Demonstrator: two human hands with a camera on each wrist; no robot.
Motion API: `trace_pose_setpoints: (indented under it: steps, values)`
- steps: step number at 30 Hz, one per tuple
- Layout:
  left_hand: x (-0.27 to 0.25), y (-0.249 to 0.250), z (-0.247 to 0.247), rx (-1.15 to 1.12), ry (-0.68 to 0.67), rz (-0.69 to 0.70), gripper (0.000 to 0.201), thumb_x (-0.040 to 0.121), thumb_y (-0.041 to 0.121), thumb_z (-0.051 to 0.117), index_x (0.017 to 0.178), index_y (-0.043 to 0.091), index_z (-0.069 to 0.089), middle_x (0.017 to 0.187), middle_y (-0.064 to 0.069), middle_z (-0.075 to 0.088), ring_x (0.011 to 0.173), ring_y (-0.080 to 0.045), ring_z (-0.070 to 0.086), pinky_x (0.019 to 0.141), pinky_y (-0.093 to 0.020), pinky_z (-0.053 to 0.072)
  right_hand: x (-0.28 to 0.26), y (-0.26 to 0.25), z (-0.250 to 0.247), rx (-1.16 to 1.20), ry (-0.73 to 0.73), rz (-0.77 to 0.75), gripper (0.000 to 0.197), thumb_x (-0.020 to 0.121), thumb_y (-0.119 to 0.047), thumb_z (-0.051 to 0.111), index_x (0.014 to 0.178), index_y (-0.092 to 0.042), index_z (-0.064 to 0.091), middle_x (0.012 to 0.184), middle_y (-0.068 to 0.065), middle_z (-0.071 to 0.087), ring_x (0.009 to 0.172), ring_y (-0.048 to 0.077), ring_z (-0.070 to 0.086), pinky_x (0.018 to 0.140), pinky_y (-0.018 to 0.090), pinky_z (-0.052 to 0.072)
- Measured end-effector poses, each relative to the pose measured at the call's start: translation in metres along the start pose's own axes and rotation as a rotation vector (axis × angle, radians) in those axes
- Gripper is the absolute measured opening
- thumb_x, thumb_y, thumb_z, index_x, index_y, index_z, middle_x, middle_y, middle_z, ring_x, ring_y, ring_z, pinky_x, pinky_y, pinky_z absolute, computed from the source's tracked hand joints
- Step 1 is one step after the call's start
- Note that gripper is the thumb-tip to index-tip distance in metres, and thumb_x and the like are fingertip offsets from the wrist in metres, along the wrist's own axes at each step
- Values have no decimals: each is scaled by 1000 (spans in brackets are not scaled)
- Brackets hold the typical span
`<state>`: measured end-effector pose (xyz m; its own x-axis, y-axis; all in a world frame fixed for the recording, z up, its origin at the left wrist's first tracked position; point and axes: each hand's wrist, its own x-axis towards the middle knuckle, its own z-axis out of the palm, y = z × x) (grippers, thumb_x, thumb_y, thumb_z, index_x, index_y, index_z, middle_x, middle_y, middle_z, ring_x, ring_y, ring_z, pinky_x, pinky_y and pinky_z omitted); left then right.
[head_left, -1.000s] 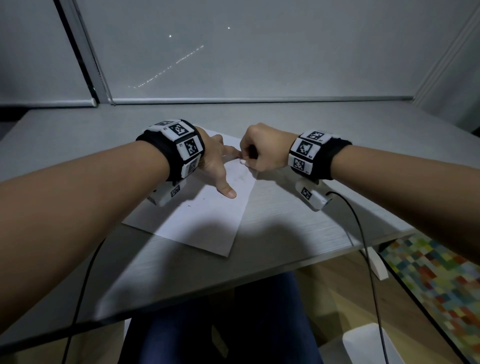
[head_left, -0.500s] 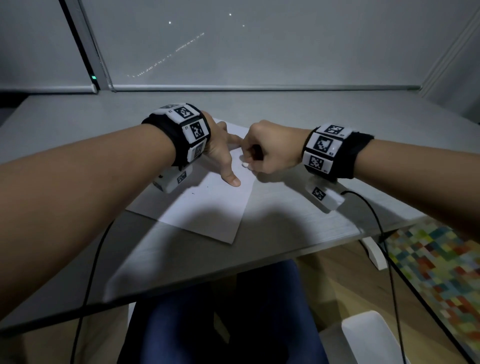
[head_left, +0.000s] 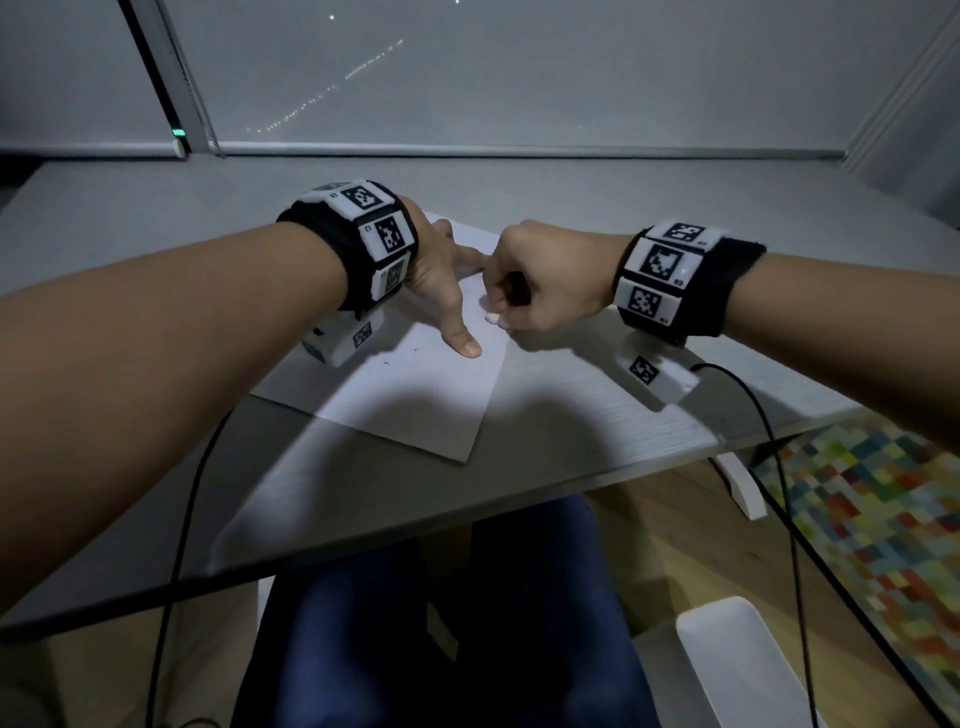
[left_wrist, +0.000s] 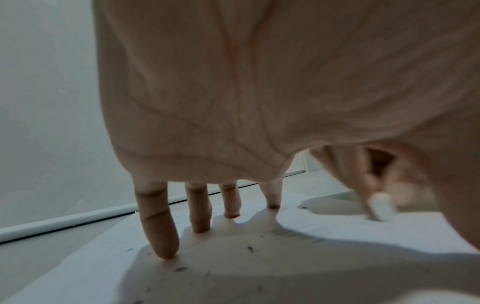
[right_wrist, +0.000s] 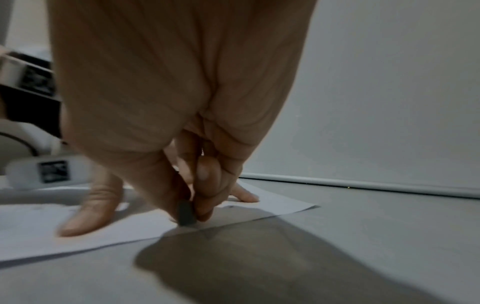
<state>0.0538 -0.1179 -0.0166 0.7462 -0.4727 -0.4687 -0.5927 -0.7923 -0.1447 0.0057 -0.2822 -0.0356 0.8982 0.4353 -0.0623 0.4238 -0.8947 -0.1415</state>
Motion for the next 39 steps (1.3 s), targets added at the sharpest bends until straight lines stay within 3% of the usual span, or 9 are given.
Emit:
trace_pose_setpoints:
  steps: [2,6,13,20,24,27,32,35,39]
  values:
    - [2,0,1,3,11,-6,133,49,92,74,158,61,4,166,-3,18,149,-38,33,103,-51,38,6,6,-2,-24,26,28,14,86,-26,77,76,-16,73,63,-15,63,57,-4,60,59,13,43]
    - [2,-1,2,-6,24,-24,134,52,92,73,160,59,0,162,-3,22,149,-35,34,98,-47,38,15,13,-4,-56,77,101,13,86,-21,73,80,-10,77,72,0,73,63,15,65,66,31,57]
    - [3,-1,1,-16,22,5,125,53,89,76,158,58,15,156,-3,30,140,-36,42,90,-42,38,-2,-10,4,45,19,-11,17,87,-20,73,73,-12,70,59,-12,61,55,0,59,54,8,40]
    - [1,-1,2,-3,10,-23,130,55,90,73,161,55,7,163,-4,22,148,-38,34,103,-48,38,21,6,-3,-9,81,139,8,81,-17,74,73,-16,72,63,-10,65,57,3,59,66,31,58]
    - [1,-2,2,-29,9,3,119,59,85,76,160,52,21,159,0,28,147,-34,32,98,-44,35,13,-12,3,30,36,46,16,80,-17,71,67,-18,63,57,-11,58,49,5,55,55,22,44]
    - [4,-1,3,-55,-1,56,98,71,77,75,156,51,33,151,10,31,150,-26,22,115,-47,28,10,-18,4,50,5,-16,13,80,-16,73,71,-11,67,58,-11,58,51,2,56,53,12,40]
    - [8,-7,3,-22,15,10,128,57,87,76,161,56,9,159,-6,26,147,-37,33,109,-49,37,23,-1,-2,-4,56,101,7,79,-16,72,79,-10,76,64,-3,67,57,12,60,62,31,55]
    - [9,-7,3,-20,19,12,129,52,91,75,160,57,13,158,-5,27,146,-36,34,108,-49,37,21,-6,-2,-16,60,88,10,80,-18,70,74,-10,72,61,-4,65,55,14,60,60,36,58]
    - [9,-6,3,-29,-19,66,78,64,83,75,132,57,48,141,4,40,141,-26,29,116,-46,33,5,-26,5,68,-14,-25,5,81,-13,69,77,-11,68,62,-9,60,53,2,56,51,15,42]
